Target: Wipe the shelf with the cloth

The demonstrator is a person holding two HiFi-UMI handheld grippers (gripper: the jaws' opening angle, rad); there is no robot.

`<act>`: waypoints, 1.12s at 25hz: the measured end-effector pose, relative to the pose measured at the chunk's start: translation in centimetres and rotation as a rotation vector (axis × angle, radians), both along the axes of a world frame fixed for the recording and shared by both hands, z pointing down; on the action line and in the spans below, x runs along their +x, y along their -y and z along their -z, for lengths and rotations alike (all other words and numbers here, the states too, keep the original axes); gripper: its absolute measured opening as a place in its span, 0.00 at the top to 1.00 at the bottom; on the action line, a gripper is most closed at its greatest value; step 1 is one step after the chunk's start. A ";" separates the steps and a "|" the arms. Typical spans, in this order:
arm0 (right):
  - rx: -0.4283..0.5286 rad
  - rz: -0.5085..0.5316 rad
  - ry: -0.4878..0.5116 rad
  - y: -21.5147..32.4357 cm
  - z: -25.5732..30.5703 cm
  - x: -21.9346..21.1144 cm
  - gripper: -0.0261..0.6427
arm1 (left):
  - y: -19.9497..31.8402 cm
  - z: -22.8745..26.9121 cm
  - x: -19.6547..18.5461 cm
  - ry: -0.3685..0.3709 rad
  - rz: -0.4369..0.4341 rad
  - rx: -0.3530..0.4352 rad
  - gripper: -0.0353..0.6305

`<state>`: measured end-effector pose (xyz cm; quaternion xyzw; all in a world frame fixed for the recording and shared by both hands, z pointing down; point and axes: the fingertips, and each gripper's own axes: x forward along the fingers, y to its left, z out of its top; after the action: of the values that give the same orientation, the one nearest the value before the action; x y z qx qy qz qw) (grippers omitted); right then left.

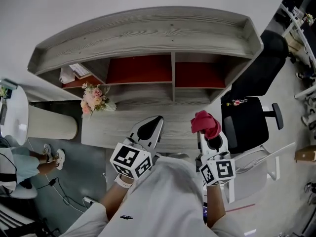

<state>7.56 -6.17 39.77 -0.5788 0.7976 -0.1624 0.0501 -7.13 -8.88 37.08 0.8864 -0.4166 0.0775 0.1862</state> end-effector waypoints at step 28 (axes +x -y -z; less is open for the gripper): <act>0.267 0.139 -0.112 16.5 7.8 -2.1 0.76 | 4.5 2.2 2.5 -0.036 0.086 0.033 0.94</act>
<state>5.44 -22.71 31.97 -0.5186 0.8517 -0.0253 0.0705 -4.60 -13.35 34.87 0.8720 -0.4519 0.0466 0.1824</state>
